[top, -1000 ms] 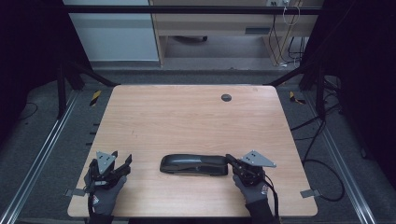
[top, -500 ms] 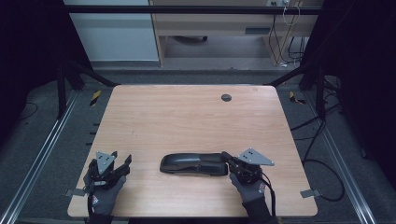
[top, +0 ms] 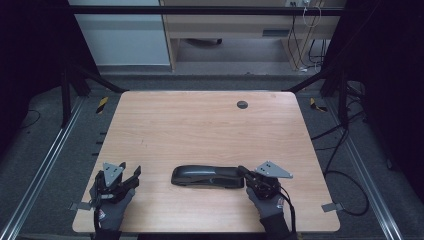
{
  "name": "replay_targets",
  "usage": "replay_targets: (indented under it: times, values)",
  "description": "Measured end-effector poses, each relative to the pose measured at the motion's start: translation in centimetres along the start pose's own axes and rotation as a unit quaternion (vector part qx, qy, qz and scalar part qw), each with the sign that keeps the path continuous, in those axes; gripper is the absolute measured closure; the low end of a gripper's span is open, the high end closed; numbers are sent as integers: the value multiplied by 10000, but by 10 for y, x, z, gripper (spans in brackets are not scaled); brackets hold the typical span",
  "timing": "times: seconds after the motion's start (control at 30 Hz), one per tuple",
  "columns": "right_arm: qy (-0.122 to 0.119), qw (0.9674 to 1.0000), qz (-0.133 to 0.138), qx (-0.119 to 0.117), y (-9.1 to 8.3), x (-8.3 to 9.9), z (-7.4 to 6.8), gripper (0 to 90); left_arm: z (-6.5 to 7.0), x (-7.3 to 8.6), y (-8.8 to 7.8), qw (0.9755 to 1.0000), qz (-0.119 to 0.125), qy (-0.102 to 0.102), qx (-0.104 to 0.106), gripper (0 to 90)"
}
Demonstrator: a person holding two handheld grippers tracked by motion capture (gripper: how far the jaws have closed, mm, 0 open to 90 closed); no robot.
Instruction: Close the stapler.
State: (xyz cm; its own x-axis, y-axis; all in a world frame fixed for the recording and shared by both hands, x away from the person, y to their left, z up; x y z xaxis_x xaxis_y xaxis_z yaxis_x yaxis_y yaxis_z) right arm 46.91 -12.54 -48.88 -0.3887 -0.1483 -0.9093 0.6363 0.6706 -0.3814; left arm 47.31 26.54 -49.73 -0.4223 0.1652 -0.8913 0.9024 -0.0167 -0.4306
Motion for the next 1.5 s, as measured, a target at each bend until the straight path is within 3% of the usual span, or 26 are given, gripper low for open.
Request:
replay_targets:
  times: [0.07,0.17,0.37,0.47,0.57,0.83,1.03,1.13,1.27,1.5]
  values:
    - [-4,9999,-104,48,2,3,1,900,0,0,0,10000,4,13,-3,430]
    - [47,10000,-29,-18,0,2,1,900,0,0,0,10000,13,1,-4,430]
    - [-75,9999,87,-20,-2,-5,-2,900,0,0,0,10000,-2,6,2,430]
    - [-26,9994,328,-135,-6,-12,-2,900,0,0,0,10000,-12,2,2,430]
    - [-54,9994,332,-27,-9,-14,2,900,0,1,1,10000,-24,9,21,429]
    - [120,9979,528,369,-22,-12,26,810,0,2,1,9999,-67,10,88,427]
    - [318,9948,494,836,-40,-3,59,699,-3,4,2,9998,-122,3,175,420]
    - [455,9920,343,1123,-46,10,79,625,-4,5,3,9996,-169,22,240,414]
    - [619,9899,-11,1277,-47,30,98,535,-5,7,5,9991,-256,70,333,407]
    - [802,9881,-430,1243,-50,50,119,393,-9,13,8,9979,-442,146,461,387]
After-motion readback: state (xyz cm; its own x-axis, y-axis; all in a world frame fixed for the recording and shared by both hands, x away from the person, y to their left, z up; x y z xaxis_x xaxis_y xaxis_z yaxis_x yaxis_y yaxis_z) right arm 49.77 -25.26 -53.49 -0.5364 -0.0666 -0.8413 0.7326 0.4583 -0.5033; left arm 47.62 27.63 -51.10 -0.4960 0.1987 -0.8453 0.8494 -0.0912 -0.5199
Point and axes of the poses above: each handheld gripper's, and its own axes: y roughly forward along the jaws, x roughly out of its underside, z roughly to its right, the point moved 6 cm from there along y, roughly forward along the jaws, and after that the axes turned 9 degrees about -x, right-handed, at the moved point
